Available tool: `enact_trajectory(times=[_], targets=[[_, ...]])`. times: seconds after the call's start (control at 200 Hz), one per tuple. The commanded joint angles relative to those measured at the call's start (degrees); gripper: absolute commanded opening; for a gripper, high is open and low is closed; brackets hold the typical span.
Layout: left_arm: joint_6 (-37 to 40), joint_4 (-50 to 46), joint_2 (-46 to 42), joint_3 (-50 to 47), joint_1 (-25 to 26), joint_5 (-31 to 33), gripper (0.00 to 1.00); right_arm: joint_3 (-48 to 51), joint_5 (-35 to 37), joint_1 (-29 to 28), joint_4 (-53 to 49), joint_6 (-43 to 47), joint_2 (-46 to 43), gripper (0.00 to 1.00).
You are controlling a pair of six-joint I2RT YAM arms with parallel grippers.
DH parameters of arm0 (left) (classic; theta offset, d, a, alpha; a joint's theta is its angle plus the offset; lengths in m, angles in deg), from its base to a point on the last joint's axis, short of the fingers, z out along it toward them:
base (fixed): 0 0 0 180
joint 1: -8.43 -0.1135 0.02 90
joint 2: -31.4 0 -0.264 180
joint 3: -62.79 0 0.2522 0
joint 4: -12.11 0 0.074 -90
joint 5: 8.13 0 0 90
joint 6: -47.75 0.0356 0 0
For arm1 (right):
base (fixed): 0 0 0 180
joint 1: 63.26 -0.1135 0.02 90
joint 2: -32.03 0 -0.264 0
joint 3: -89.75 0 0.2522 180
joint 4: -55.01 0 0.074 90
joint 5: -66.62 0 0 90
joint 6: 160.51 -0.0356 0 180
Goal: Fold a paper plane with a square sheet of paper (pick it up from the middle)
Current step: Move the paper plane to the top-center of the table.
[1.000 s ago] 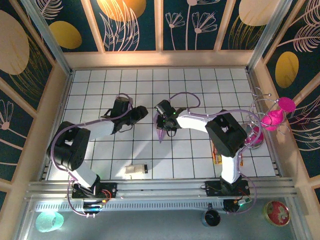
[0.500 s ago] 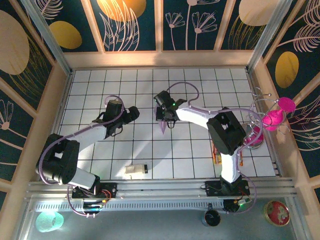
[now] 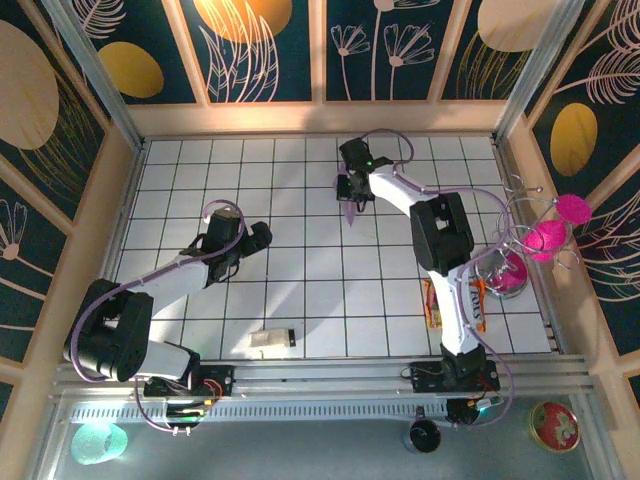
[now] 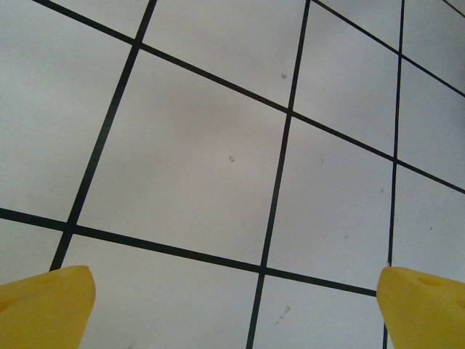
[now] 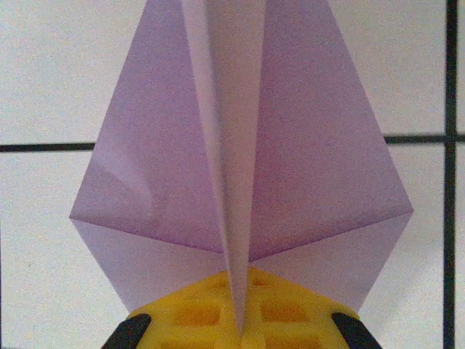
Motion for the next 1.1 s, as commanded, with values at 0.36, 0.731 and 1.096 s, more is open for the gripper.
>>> enact_trajectory(times=[0.36,0.731,1.096], targets=[[0.62,-0.10,0.70,-0.29,-0.47,-0.76,0.99,-5.89,-1.12,0.18,-6.44,2.55,5.11,0.22],[0.17,0.08,1.19,-0.38,-0.47,-1.29,0.99,-6.09,1.38,-0.20,-7.06,1.74,7.75,0.31],[0.07,0.16,1.98,-0.20,-0.47,-1.60,0.99,-5.56,8.94,-1.74,-6.81,2.25,10.82,0.43]])
